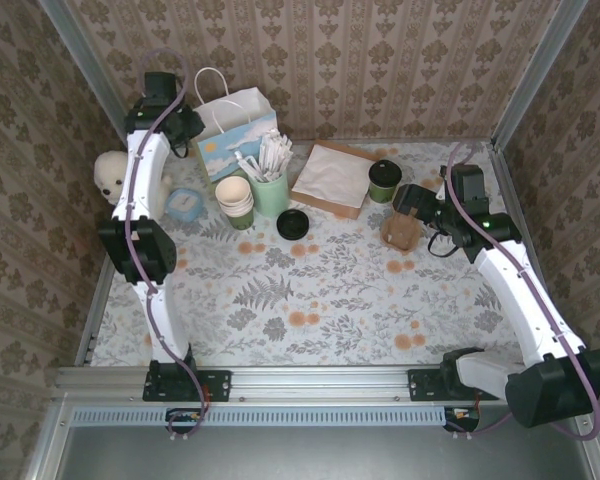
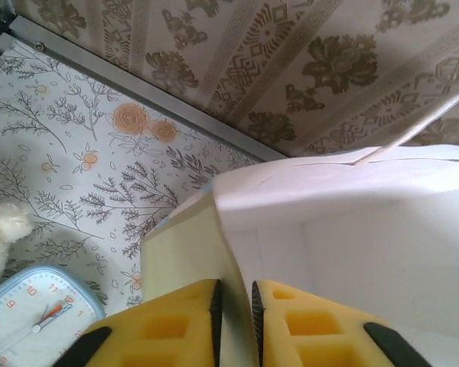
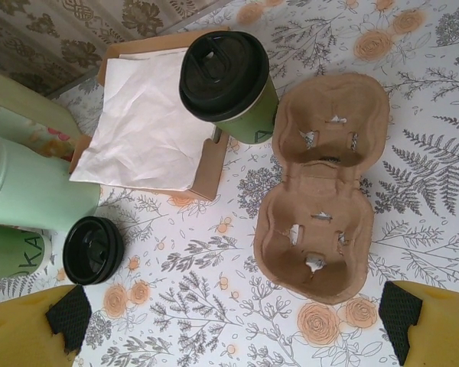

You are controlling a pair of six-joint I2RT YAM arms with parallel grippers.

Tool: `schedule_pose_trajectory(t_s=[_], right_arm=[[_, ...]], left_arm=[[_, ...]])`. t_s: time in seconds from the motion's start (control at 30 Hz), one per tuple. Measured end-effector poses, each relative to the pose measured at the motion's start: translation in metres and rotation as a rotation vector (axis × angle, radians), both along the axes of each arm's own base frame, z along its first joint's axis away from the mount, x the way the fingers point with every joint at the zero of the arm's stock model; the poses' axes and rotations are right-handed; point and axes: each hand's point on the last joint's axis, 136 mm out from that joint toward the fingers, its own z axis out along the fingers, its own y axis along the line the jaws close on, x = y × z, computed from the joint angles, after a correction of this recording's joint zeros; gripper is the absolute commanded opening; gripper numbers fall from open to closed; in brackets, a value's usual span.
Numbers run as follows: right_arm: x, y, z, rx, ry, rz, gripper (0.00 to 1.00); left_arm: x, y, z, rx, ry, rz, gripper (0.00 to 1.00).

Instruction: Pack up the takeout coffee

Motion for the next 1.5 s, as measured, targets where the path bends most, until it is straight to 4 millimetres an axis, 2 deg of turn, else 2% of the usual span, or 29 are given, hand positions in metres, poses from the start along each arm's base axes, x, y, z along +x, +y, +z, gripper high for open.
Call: schedule_pose_trajectory(t_s=[0.17,0.27,0.37,0.47,0.57,0.73,0.8,0.87,0.97,1.1,1.37,1.5], right_arm=[[-0.007,-0.002,0.008,-0.002,-0.023,-0.006,1.0],[-0.012,-0.005,0.009,-0.008,-0.031,-0.014,1.0],[-0.016,-0.006,0.006,-0.012,-0.027,-0.018,1.0],[-0.019,-0.007,0.003,-0.014,-0.022,-0.02,1.0],[-0.02,-0.007,0.0,-0.015,-0.014,-0.02,1.0],[-0.021,-0.007,-0.004,-0.016,-0.006,-0.019,1.0],[-0.021,-0.007,-0.004,-0.014,-0.006,-0.018,1.0],[-0.021,-0.006,-0.004,-0.012,-0.006,-0.016,1.0],[-0.021,-0.003,-0.006,-0.001,-0.001,-0.002,1.0],[-0.022,0.003,-0.008,0.023,0.004,0.027,1.0],[-0.017,0.02,0.001,0.073,-0.039,0.107,1.0],[-0.015,0.028,0.008,0.089,-0.071,0.152,1.0]], left_arm=[[0.009,0.002,0.02,0.007,-0.075,0.002,0.0],[0.014,0.004,0.034,0.006,-0.127,0.008,0.0],[0.01,0.007,0.053,0.006,-0.17,0.016,0.0],[-0.003,0.013,0.084,0.023,-0.227,0.032,0.0],[-0.026,0.02,0.124,0.047,-0.302,0.045,0.0],[-0.087,0.031,0.188,0.105,-0.429,0.067,0.0],[-0.109,0.037,0.208,0.131,-0.469,0.078,0.0],[-0.129,0.043,0.219,0.155,-0.489,0.09,0.0],[-0.159,0.05,0.219,0.189,-0.479,0.104,0.0],[-0.194,0.055,0.204,0.225,-0.424,0.11,0.0],[-0.27,0.059,0.185,0.245,-0.327,0.104,0.0],[-0.306,0.059,0.169,0.234,-0.274,0.1,0.0]])
